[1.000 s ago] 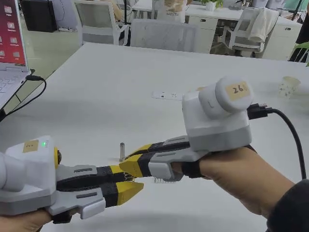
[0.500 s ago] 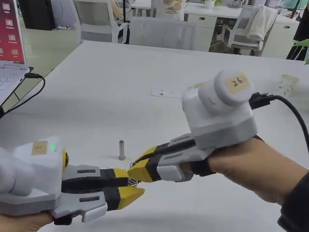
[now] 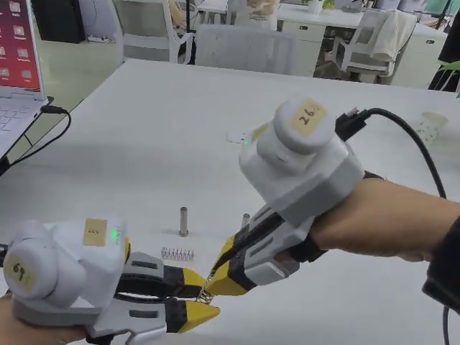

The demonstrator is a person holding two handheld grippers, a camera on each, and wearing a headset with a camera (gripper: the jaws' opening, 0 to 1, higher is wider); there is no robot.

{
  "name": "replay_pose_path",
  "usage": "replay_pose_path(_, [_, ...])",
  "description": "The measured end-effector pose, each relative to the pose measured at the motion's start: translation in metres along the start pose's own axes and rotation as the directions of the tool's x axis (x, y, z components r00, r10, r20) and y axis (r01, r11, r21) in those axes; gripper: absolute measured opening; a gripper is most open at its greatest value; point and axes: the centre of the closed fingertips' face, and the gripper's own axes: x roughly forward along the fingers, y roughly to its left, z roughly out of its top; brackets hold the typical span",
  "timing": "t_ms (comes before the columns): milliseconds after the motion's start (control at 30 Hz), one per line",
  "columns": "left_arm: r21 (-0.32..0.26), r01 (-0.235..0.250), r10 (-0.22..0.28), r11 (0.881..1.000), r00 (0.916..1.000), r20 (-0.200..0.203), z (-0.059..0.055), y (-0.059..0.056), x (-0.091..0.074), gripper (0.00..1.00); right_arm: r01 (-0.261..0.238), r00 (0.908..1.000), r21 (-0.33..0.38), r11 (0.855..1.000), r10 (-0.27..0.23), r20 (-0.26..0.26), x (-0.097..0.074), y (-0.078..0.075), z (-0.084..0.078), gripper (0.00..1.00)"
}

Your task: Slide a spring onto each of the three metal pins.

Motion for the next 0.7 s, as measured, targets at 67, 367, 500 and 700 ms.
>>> replay_pose_path(67, [-0.006,0.008,-0.008,1.000,0.9999,-0.008,-0.002,-0.001,0.000,0.02,-0.013,0.9994,-0.016,1.000,0.013,-0.031,0.002,0.002,-0.002,0.08])
replay_pose_path(367, [-0.020,0.005,-0.005,1.000,0.9998,-0.020,-0.005,0.000,-0.002,0.01,-0.037,0.9969,-0.038,0.999,0.034,-0.071,0.006,0.002,-0.002,0.08])
replay_pose_path(500, [-0.035,0.007,-0.006,0.999,0.9998,0.016,0.002,0.000,-0.004,0.01,-0.048,0.9937,-0.048,0.998,0.043,-0.103,0.012,0.002,-0.007,0.09])
replay_pose_path(700, [-0.045,0.011,-0.011,0.999,0.9999,0.013,0.003,-0.002,-0.003,0.01,-0.048,0.9927,-0.055,0.997,0.041,-0.114,0.015,0.003,-0.008,0.09])
